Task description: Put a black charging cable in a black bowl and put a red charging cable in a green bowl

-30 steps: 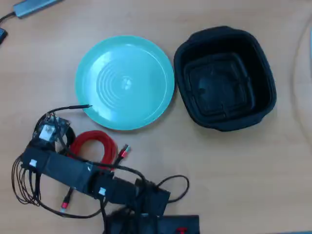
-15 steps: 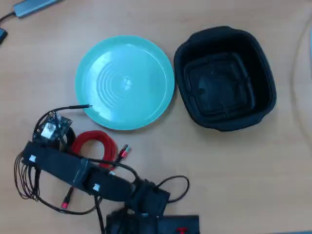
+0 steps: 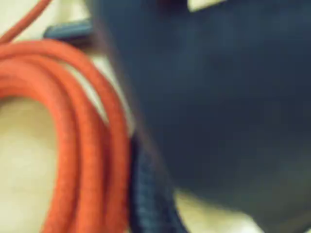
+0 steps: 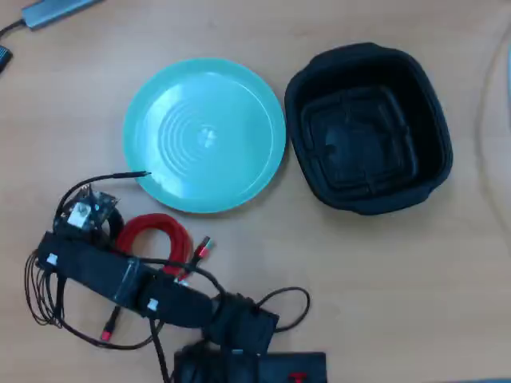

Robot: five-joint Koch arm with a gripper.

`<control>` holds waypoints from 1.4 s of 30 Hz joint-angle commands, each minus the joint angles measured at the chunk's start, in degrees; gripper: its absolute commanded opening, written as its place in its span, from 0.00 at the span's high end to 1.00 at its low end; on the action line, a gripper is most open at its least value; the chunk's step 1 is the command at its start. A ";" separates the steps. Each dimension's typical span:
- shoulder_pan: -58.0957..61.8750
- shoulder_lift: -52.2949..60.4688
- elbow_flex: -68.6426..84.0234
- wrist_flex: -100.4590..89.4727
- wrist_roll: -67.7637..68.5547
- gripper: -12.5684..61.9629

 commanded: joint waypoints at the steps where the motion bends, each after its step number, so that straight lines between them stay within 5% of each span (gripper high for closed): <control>1: -0.53 -0.44 -4.57 -0.62 0.35 0.23; 20: -1.05 -2.90 -6.33 -0.79 -0.09 0.25; 28: -1.05 -2.81 -6.33 -0.70 -0.09 0.56; 35: -1.05 -2.81 -6.24 -0.62 -0.09 0.94; 42: -1.14 -2.64 -6.68 -0.62 0.62 0.93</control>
